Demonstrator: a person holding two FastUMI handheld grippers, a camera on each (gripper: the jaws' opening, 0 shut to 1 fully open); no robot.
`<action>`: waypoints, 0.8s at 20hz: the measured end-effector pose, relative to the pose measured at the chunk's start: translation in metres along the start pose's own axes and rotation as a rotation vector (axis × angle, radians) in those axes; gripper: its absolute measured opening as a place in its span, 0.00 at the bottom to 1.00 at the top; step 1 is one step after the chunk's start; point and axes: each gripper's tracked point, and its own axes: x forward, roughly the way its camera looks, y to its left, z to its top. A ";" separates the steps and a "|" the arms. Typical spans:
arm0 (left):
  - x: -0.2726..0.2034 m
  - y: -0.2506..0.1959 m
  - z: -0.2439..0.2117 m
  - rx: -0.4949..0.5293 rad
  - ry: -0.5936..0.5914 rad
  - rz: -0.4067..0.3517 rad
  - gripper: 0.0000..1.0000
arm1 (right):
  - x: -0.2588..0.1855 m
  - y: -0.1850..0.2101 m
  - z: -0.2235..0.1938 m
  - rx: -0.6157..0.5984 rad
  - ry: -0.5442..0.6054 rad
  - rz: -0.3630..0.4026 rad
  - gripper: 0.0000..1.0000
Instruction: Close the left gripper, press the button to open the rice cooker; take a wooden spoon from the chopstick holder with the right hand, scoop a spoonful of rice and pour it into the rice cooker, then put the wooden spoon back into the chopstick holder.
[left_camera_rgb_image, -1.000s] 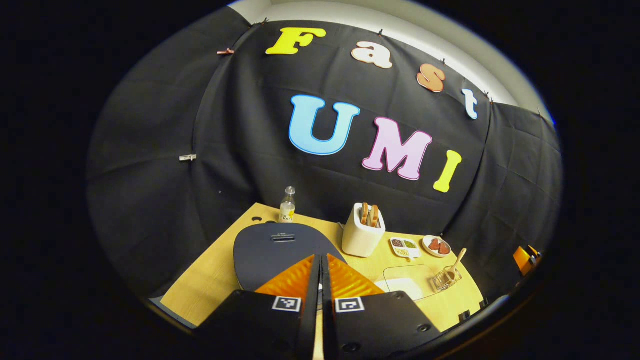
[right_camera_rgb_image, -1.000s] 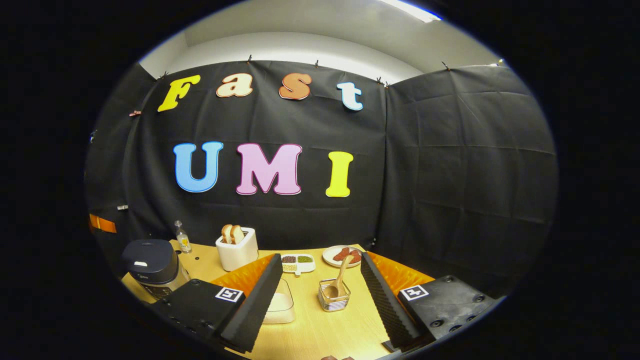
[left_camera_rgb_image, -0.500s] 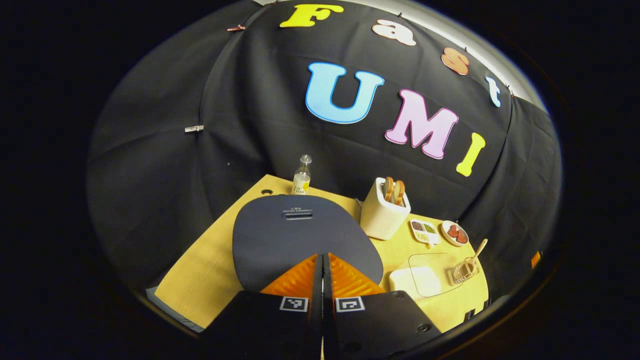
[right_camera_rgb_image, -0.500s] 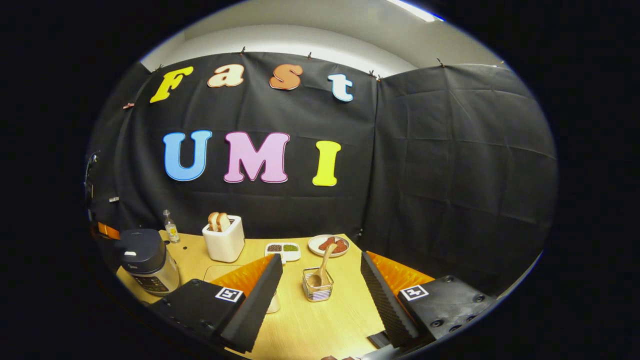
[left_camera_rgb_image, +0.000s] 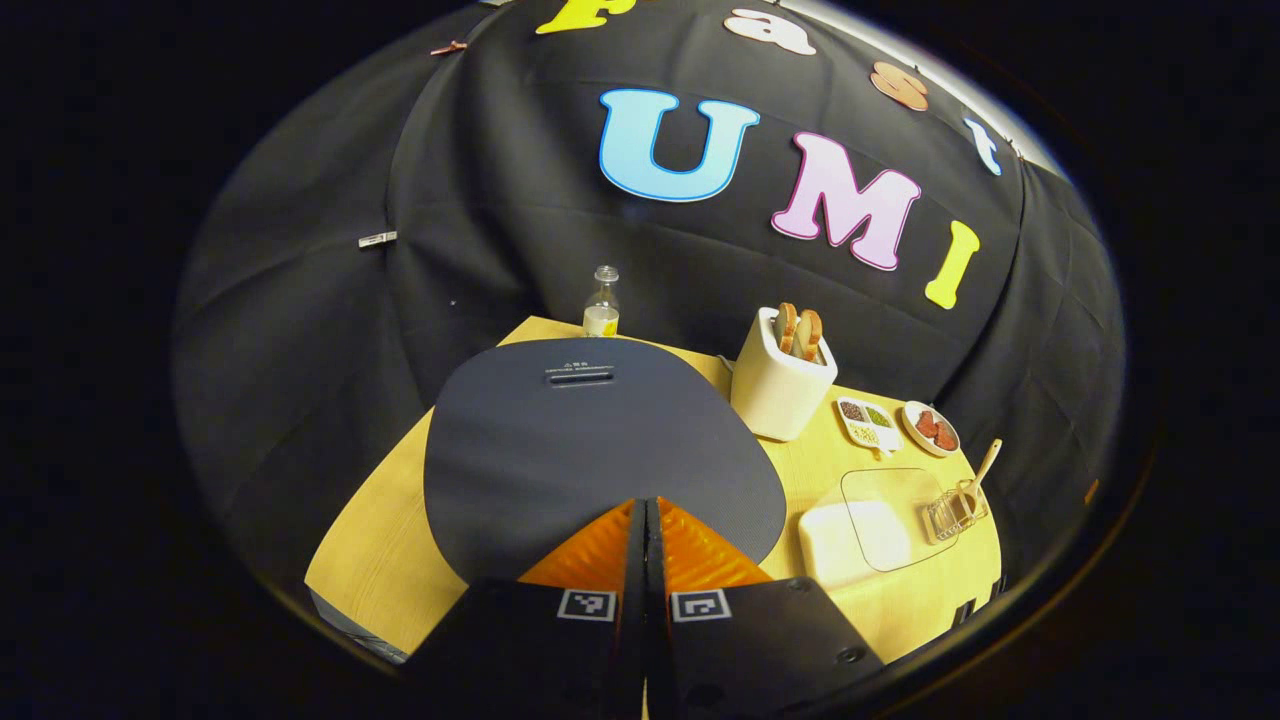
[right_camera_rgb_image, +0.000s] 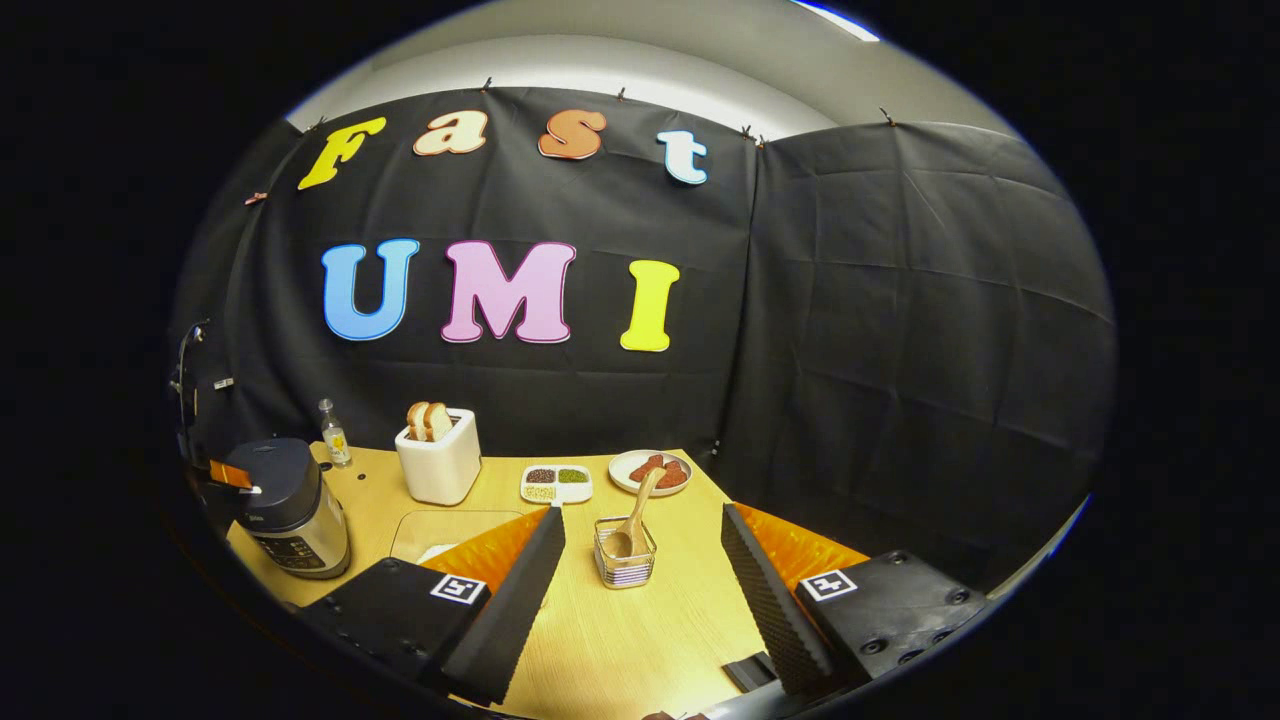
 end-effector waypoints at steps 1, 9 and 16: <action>0.001 0.000 -0.001 0.018 -0.002 0.012 0.07 | 0.001 0.000 -0.002 0.003 0.007 0.006 0.96; 0.001 0.001 -0.006 -0.035 0.076 0.055 0.07 | 0.027 0.005 -0.005 0.017 0.028 0.089 0.98; -0.040 -0.005 0.069 -0.054 -0.174 0.178 0.06 | 0.068 -0.010 0.002 0.050 0.033 0.130 0.98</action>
